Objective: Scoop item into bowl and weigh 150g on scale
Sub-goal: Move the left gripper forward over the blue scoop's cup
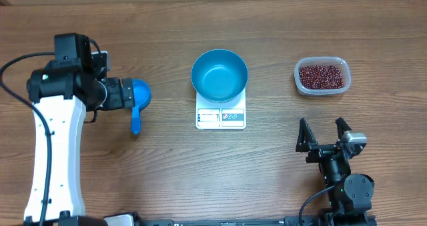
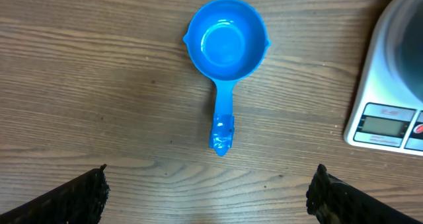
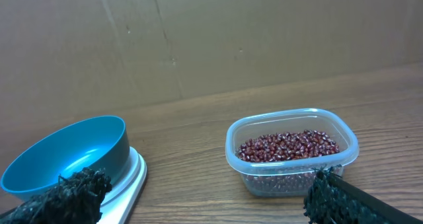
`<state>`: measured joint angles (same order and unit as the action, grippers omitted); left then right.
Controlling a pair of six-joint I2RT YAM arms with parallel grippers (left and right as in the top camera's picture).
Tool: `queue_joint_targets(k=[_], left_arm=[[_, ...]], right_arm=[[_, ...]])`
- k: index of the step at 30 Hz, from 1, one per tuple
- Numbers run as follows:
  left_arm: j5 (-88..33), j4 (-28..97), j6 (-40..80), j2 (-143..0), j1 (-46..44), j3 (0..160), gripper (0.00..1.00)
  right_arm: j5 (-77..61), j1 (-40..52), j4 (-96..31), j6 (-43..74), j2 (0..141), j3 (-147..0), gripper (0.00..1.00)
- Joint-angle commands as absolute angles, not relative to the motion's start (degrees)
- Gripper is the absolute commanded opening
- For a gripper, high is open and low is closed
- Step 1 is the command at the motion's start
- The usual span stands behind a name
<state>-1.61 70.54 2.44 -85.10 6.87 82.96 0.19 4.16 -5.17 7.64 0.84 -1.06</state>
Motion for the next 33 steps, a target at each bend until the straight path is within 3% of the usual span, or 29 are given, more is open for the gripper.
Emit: queue_joint_targets(k=[1,14,18,22,28,30,33], left_arm=[[-0.9,70.5,1.3,-86.4,7.1,84.6,1.0],[-3.2,70.1,1.5,-88.9,7.1,84.6,1.0],[-2.9,70.2,1.5,-88.9,7.1,84.6,0.78],[-2.7,70.1,1.5,-88.9,7.1,84.6,0.66],[-2.4,70.1,1.8,-88.9,7.1,84.6,0.72],[-2.3,69.9,1.9,-88.9,7.1,84.6,0.92],[-2.3,69.8,1.9,-88.9,7.2,84.9,1.0]], right_arm=[[-0.1,4.4,-4.8,7.0,0.2,-0.5,1.0],[-0.1,4.4,-4.8,7.0,0.2,-0.5,1.0],[-0.1,4.4,-4.8,7.0,0.2,-0.5,1.0],[-0.1,4.4,-4.8,7.0,0.2,-0.5,1.0],[-0.1,4.4,-4.8,7.0,0.2,-0.5,1.0],[-0.1,4.4,-4.8,7.0,0.2,-0.5,1.0],[-0.1,4.4,-4.8,7.0,0.2,-0.5,1.0]])
